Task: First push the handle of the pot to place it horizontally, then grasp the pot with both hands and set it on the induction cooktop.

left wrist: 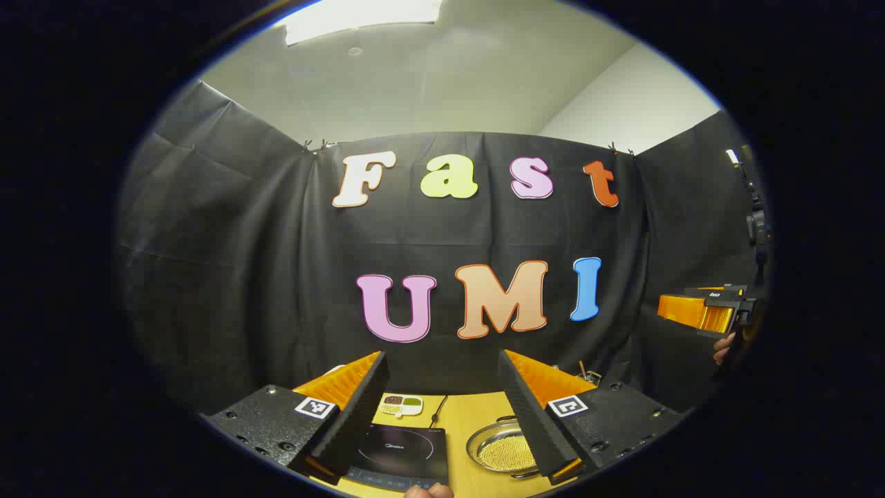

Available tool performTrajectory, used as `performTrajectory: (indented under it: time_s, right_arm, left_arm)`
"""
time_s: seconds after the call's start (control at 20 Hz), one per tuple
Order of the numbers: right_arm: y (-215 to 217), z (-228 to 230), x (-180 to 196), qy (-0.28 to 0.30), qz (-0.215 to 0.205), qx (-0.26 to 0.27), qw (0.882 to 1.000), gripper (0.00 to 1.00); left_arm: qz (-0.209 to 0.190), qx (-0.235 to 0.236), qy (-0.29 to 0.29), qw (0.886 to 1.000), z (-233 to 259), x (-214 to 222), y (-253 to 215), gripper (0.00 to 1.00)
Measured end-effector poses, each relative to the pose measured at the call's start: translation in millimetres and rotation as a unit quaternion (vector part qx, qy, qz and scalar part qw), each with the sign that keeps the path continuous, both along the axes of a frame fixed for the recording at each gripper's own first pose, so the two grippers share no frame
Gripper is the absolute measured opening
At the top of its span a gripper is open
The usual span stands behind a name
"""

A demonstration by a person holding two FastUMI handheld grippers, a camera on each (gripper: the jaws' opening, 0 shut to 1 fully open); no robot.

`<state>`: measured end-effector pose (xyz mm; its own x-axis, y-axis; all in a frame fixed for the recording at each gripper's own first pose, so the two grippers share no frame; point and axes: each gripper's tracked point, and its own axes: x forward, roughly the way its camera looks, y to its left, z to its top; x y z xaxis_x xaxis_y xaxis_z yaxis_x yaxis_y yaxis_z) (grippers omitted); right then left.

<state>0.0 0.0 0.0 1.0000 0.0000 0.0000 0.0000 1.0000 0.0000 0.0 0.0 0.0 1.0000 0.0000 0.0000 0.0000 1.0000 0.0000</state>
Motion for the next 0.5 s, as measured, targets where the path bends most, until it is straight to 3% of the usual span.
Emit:
performTrajectory:
  time_s: [0.5]
  right_arm:
    - [15, -6, 0, 0.013, 0.014, 0.004, 1.0, 0.97]
  left_arm:
    - [0.014, -0.001, 0.013, 1.0, -5, -10, 10, 0.94]
